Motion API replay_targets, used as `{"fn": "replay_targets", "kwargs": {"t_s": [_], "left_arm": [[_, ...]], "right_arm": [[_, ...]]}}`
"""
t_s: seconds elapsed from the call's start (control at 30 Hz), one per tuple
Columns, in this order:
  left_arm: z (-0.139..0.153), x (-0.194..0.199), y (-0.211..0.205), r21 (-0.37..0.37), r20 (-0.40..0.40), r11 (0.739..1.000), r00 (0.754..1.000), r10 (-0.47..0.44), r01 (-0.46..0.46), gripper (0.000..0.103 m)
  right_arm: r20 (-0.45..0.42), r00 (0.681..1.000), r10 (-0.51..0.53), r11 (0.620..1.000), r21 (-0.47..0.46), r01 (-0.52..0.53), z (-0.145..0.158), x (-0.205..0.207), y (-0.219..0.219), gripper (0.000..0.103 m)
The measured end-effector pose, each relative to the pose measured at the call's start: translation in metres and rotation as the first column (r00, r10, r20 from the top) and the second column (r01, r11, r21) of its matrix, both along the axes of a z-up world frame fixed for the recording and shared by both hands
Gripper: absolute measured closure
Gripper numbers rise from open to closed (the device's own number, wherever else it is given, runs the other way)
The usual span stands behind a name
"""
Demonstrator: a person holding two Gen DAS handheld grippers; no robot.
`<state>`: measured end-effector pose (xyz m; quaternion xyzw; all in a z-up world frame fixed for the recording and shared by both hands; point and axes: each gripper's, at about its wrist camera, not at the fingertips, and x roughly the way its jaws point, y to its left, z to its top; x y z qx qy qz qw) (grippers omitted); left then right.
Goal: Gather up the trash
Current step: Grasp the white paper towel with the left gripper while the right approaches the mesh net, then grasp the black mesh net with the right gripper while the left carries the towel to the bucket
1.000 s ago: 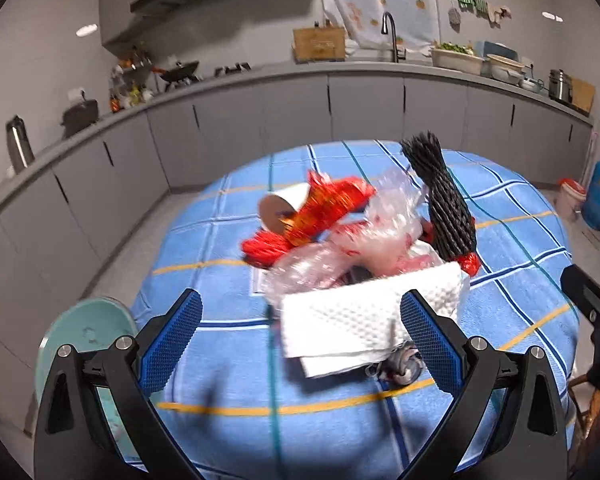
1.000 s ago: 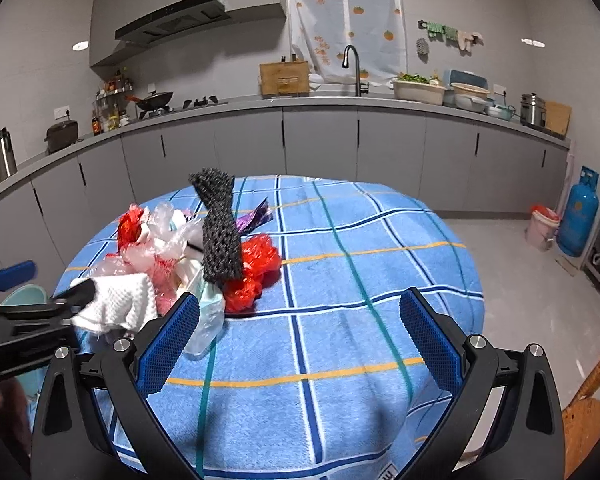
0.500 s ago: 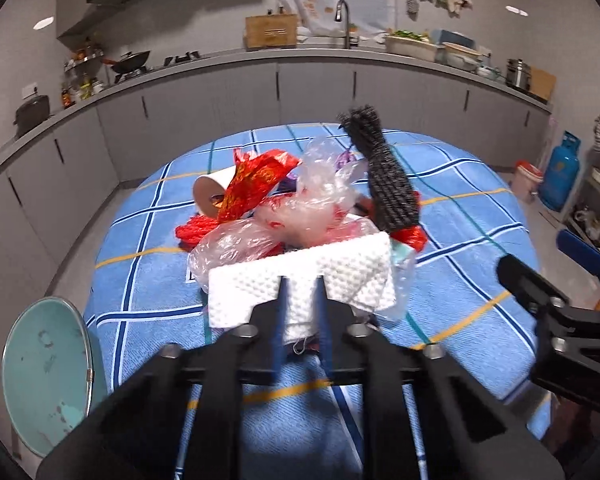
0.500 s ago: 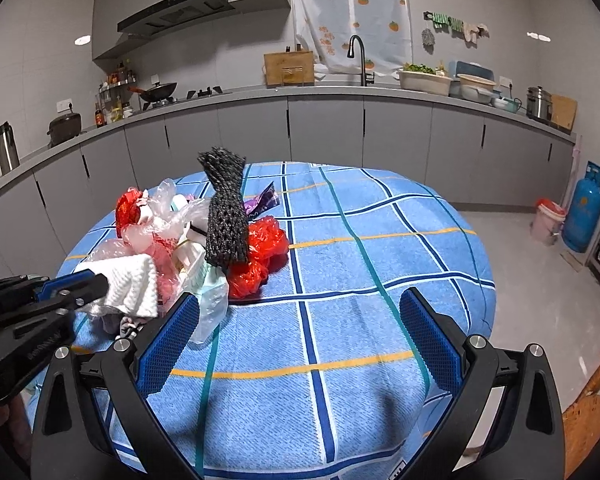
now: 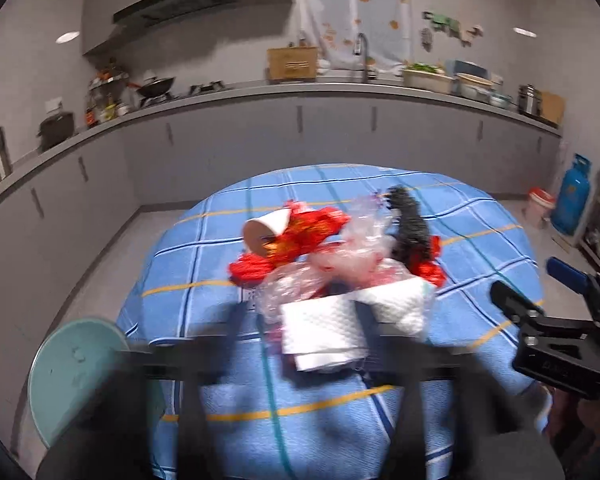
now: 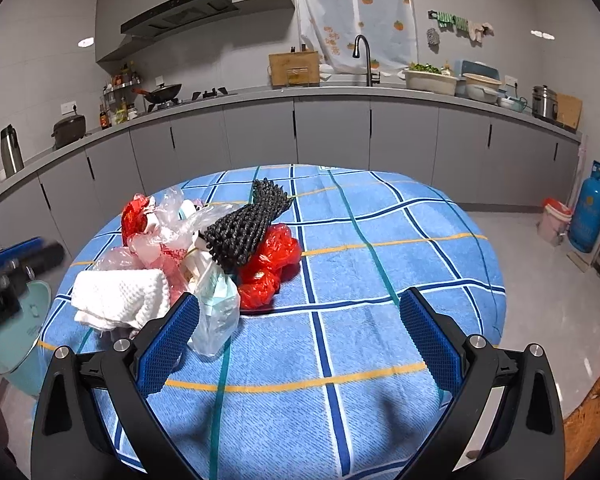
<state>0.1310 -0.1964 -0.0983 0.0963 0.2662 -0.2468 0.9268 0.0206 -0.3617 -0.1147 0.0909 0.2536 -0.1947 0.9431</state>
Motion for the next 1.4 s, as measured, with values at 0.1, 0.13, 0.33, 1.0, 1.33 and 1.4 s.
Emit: {"fn": "replay_targets", "kwargs": {"t_s": [0.1, 0.13, 0.33, 1.0, 1.33, 1.4], "left_arm": [[-0.008, 0.006, -0.001, -0.004, -0.022, 1.0, 1.0, -0.007, 0.007, 0.027], [-0.011, 0.008, -0.002, -0.008, -0.038, 1.0, 0.999, -0.007, 0.007, 0.027], [-0.039, 0.023, -0.016, 0.002, -0.126, 0.999, 0.991, -0.051, 0.052, 0.053], [0.018, 0.01, 0.024, -0.068, -0.003, 0.996, 0.998, -0.061, 0.06, 0.102], [0.039, 0.024, 0.055, -0.067, 0.07, 0.997, 0.997, 0.045, -0.04, 0.102], [0.033, 0.029, 0.058, -0.052, 0.064, 0.997, 0.996, 0.061, -0.058, 0.102]], "right_arm": [[-0.005, 1.0, 0.008, 1.0, -0.005, -0.008, -0.002, 0.001, 0.003, 0.004], [-0.01, 1.0, 0.01, 1.0, -0.007, -0.01, -0.002, 0.001, 0.003, 0.004], [-0.03, 0.999, 0.011, 1.0, -0.018, -0.011, -0.009, 0.002, 0.007, 0.004], [0.03, 1.0, -0.002, 0.999, -0.035, 0.003, 0.02, 0.045, -0.008, 0.005], [-0.042, 0.995, 0.09, 0.994, 0.06, -0.088, 0.012, 0.108, -0.017, 0.031], [-0.063, 0.991, 0.117, 0.991, 0.078, -0.112, 0.006, 0.114, -0.015, 0.037]]}}
